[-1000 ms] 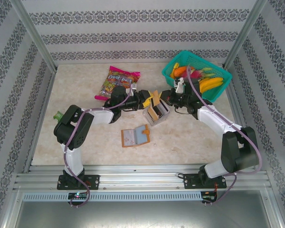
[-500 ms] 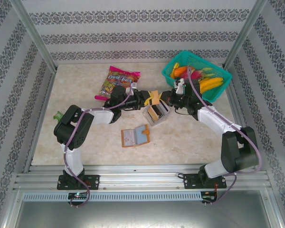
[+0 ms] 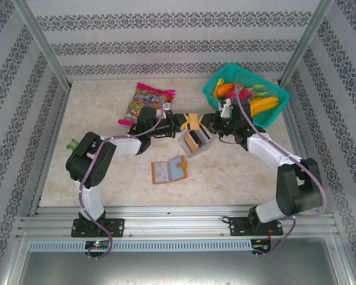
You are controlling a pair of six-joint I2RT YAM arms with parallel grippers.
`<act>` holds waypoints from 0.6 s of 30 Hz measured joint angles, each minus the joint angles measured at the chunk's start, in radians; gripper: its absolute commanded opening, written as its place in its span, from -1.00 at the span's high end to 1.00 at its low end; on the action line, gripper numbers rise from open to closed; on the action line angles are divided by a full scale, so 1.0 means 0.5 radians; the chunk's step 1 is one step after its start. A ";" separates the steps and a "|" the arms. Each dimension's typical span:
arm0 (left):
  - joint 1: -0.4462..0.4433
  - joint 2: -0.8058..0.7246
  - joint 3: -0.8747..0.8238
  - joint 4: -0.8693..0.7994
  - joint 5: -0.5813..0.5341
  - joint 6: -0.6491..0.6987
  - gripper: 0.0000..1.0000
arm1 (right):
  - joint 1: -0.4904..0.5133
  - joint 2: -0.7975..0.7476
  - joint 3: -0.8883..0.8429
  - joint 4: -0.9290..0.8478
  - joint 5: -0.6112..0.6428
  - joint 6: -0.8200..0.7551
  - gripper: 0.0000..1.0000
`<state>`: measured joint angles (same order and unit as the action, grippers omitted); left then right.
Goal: Put the credit cards into the card holder
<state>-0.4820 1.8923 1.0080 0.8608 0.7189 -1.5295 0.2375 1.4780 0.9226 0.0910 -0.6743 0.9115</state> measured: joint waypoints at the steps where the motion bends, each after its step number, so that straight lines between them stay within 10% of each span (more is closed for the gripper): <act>1: 0.000 -0.012 -0.021 0.004 -0.011 -0.037 0.93 | 0.000 0.000 -0.001 0.018 -0.008 0.014 0.28; 14: 0.000 -0.200 -0.093 0.027 -0.063 -0.304 0.95 | 0.002 0.040 -0.002 0.216 -0.156 0.285 0.16; 18: 0.000 -0.200 -0.093 0.027 -0.071 -0.362 0.83 | 0.005 0.089 0.006 0.300 -0.217 0.386 0.59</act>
<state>-0.4820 1.7924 0.9615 0.8742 0.6834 -1.7107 0.2401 1.5223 0.9257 0.2409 -0.7830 1.1046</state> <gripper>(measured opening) 0.068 0.319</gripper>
